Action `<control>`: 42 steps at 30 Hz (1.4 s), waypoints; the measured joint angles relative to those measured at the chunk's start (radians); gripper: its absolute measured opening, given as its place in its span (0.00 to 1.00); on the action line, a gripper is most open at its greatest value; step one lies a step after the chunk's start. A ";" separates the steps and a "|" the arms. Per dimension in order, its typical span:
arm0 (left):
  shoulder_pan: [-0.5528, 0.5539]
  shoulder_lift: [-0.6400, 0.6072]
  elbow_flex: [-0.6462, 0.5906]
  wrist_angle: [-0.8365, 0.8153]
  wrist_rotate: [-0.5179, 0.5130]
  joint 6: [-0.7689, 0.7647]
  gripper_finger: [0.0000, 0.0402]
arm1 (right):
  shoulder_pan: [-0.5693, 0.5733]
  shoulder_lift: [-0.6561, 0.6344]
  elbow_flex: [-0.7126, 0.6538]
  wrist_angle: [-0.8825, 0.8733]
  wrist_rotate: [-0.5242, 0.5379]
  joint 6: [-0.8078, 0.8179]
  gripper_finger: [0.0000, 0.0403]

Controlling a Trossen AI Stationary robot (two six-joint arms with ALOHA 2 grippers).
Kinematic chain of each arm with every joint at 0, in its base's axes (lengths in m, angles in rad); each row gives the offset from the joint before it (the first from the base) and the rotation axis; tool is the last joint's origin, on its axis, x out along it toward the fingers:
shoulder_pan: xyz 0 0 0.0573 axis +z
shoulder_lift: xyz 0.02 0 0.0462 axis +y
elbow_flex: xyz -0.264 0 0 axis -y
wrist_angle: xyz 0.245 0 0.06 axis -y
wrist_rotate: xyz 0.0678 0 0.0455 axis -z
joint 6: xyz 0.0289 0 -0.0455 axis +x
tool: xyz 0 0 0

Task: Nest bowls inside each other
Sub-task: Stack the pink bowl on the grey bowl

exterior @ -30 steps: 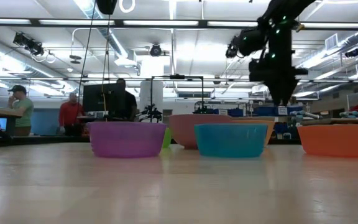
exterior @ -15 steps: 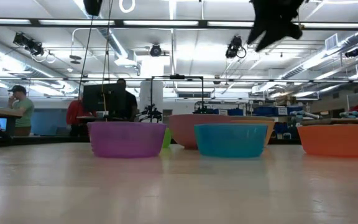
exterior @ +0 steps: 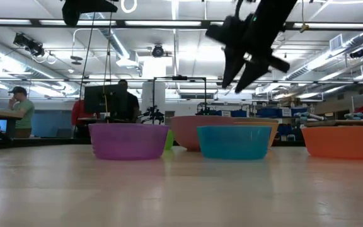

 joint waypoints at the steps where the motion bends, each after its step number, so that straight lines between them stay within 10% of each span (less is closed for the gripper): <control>1: 0.000 0.000 0.000 -0.009 0.000 -0.001 0.34 | -0.008 0.018 0.000 0.001 -0.013 0.012 0.36; 42: -0.037 0.001 0.000 -0.087 0.064 -0.054 0.34 | -0.114 0.260 0.000 0.075 -0.109 0.073 0.32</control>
